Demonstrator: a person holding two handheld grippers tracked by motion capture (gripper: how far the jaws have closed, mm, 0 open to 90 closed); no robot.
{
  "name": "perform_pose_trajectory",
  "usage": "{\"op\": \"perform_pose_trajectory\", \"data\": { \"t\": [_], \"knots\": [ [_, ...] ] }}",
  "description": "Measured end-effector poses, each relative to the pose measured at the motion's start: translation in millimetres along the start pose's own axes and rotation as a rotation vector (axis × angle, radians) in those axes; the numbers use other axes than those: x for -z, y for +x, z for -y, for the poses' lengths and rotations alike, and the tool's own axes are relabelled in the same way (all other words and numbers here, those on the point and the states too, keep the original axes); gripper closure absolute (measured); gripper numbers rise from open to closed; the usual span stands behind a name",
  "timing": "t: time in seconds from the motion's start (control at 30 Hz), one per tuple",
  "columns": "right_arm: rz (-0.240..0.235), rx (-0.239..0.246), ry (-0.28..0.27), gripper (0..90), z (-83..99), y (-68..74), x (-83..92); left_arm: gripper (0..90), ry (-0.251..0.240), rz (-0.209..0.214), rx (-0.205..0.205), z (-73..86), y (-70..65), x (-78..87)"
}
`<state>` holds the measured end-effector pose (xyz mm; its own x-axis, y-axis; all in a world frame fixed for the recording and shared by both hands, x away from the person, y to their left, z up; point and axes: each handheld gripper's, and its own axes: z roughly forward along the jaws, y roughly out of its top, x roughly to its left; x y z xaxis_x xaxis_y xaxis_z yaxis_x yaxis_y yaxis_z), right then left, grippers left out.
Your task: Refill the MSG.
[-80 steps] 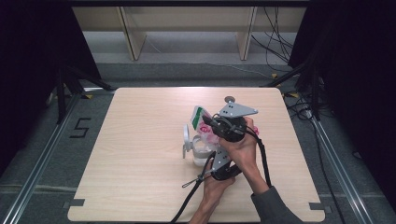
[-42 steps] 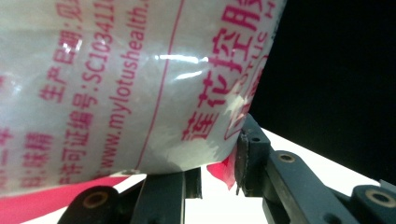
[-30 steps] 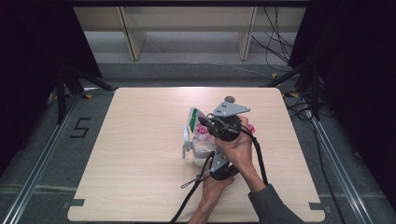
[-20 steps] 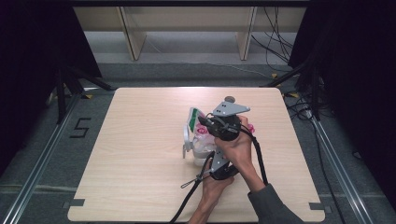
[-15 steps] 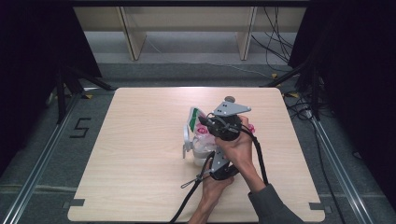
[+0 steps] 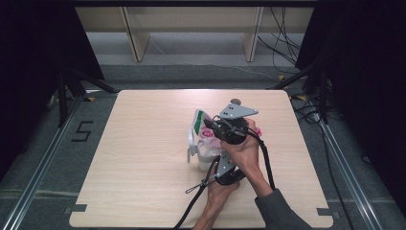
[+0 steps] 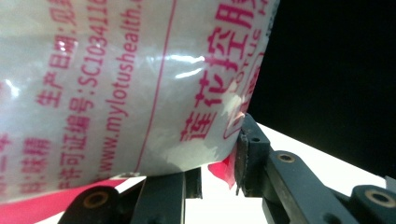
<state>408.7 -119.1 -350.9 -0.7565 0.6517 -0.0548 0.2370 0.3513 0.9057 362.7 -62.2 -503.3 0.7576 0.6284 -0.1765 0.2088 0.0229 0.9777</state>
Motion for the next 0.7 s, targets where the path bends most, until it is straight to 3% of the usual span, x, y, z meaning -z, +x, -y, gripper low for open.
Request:
{"op": "perform_pose_trajectory", "data": {
  "t": [0.17, 0.23, 0.27, 0.4, 0.5, 0.53, 0.7],
  "knots": [
    [0.002, -0.019, 0.014, 90.0, -0.5, 2.1, 0.3, 74.4, -0.007, 0.006, 0.006, 0.1, 0.0, -0.4],
    [0.009, 0.004, 0.007, 89.9, 0.0, 1.1, -2.0, 74.4, -0.019, 0.015, 0.012, 1.1, 0.2, -1.4],
    [-0.003, -0.01, 0.026, 89.9, 0.1, 1.7, -1.4, 74.4, -0.018, 0.013, 0.011, 0.9, 0.1, -1.3],
    [0.002, -0.016, 0.017, 89.9, -1.0, 1.6, -0.3, 74.4, -0.002, 0.0, 0.0, -0.4, 0.1, 0.6],
    [0.0, -0.012, 0.022, 89.9, -0.5, 2.5, -1.2, 74.4, -0.015, 0.012, 0.004, 0.6, 0.7, -1.3],
    [-0.002, 0.016, 0.02, 89.9, -0.5, 1.1, -2.5, 74.4, -0.011, 0.017, 0.003, 0.3, 1.1, -1.0],
    [0.003, 0.015, 0.021, 89.9, -0.9, 2.1, -3.4, 74.4, 0.001, 0.008, 0.001, -0.5, 1.1, 0.4]
  ]
}}
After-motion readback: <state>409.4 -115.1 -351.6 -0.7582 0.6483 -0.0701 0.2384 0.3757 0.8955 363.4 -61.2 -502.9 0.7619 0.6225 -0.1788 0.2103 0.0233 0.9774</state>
